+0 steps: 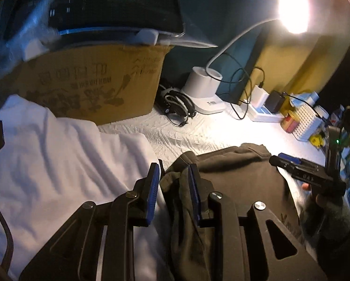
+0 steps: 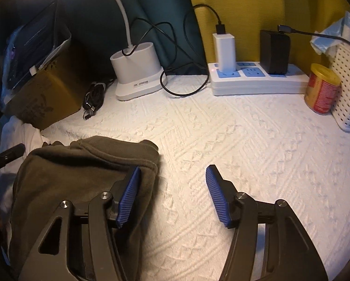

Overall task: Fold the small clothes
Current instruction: 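Lower the folded brown shirt onto the bed and open both tools, then withdraw both open tools from the folded shirt, lifting them off the bed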

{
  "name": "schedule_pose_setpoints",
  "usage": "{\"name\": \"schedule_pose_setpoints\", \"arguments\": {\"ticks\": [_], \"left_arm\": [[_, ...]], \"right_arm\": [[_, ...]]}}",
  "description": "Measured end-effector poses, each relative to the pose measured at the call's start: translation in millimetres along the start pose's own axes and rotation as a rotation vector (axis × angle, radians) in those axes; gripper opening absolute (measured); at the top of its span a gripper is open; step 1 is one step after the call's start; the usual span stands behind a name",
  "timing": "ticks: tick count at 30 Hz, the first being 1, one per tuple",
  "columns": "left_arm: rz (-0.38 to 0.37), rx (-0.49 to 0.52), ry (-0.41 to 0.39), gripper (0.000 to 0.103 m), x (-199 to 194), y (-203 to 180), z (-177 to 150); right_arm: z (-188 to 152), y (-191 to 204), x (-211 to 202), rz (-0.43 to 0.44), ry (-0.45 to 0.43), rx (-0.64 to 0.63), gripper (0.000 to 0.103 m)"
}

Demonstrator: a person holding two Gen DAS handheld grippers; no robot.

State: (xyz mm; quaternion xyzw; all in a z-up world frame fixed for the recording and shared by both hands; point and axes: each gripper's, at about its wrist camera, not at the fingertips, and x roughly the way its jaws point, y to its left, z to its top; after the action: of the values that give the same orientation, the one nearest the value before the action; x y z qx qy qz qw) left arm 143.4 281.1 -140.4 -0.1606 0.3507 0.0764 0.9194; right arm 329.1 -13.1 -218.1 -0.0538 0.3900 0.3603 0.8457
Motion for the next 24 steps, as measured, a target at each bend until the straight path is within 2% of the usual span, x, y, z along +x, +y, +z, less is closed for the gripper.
{"name": "schedule_pose_setpoints", "arguments": {"ticks": [9, 11, 13, 19, 24], "left_arm": [[-0.042, 0.02, 0.047, 0.025, -10.1, -24.6, -28.0], [-0.058, 0.035, 0.055, 0.041, -15.6, -31.8, -36.1], [-0.073, 0.049, 0.051, 0.049, -23.4, -38.7, -42.5], [-0.087, 0.09, 0.089, 0.049, -31.5, -57.0, -66.3], [-0.059, 0.102, 0.113, 0.049, -37.4, -63.9, -90.3]], "right_arm": [[-18.0, 12.9, -27.3, 0.007, -0.01, -0.016, 0.061], [-24.7, 17.2, -33.8, 0.012, -0.007, -0.022, 0.061], [-31.7, 21.9, -39.0, 0.02, 0.0, -0.034, 0.061], [-63.7, 36.2, -54.0, 0.038, 0.034, -0.083, 0.061], [-91.9, 41.4, -63.4, 0.047, 0.063, -0.098, 0.061]]}}
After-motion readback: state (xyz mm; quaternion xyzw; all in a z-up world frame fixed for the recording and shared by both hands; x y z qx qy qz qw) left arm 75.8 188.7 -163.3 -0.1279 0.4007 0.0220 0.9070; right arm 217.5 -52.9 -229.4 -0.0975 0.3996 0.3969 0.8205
